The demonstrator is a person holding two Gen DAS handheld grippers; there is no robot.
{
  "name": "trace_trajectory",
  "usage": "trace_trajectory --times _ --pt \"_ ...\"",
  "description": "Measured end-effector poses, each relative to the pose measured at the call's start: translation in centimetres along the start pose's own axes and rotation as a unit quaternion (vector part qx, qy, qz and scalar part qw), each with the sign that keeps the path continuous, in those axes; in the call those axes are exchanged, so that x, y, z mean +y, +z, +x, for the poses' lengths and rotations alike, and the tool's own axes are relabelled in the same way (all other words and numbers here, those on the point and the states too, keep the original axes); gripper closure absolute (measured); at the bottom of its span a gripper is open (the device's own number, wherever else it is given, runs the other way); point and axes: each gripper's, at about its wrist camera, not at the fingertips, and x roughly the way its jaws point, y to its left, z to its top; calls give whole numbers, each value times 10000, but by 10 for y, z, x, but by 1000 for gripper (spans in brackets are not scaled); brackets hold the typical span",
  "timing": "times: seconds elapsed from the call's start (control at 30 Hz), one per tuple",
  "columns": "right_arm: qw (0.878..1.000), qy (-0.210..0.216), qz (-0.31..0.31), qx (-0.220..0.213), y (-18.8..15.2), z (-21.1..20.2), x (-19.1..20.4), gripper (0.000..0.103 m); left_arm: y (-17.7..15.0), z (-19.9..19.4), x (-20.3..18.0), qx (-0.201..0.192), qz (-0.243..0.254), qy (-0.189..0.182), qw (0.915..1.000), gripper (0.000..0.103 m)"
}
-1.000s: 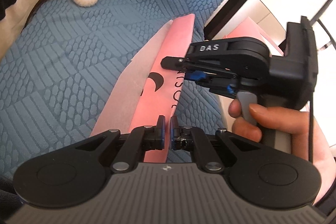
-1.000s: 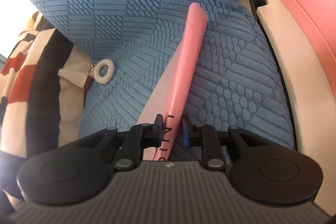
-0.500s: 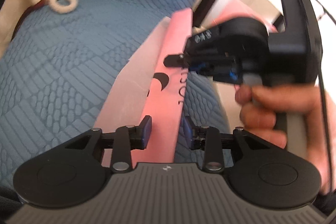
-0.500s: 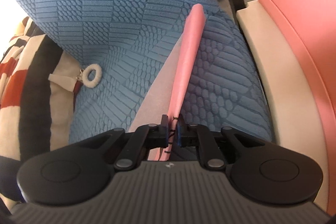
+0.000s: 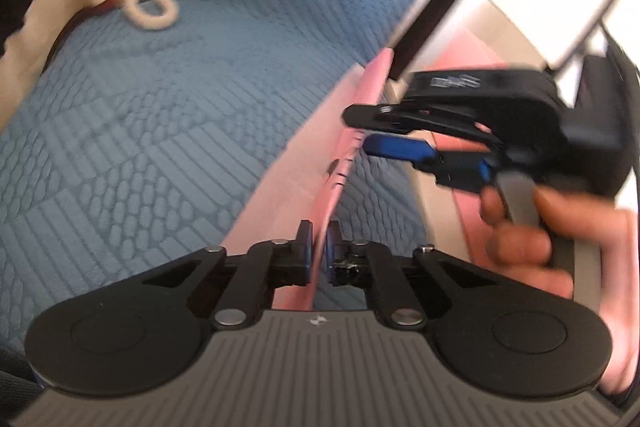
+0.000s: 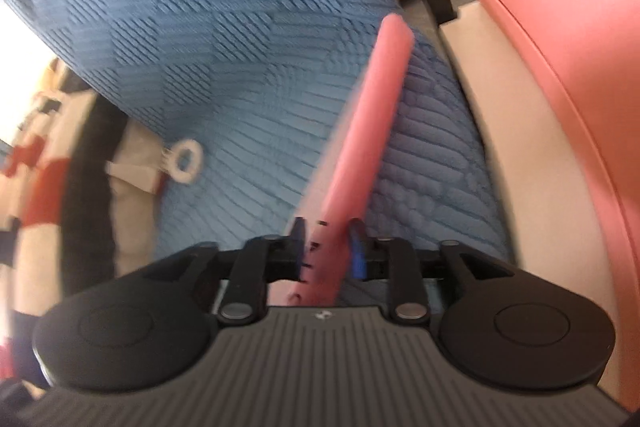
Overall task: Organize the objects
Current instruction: 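Open the right tool and regrasp the pink strip, then roll the pink strip up and lift it with the right tool while the left tool holds its end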
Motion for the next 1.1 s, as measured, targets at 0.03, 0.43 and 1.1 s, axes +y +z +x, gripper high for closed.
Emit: trace_trajectory --times 0.03,0.43,1.1 --pt "9998 193 69 -32 1 -2 0 67 3 0 6 1 -166 -36 9999 97" --pt "9984 277 -483 27 -13 8 21 76 21 17 27 252 -672 70 9974 96" --pt "9966 127 -669 470 -23 32 26 86 35 7 23 7 -384 121 9992 91"
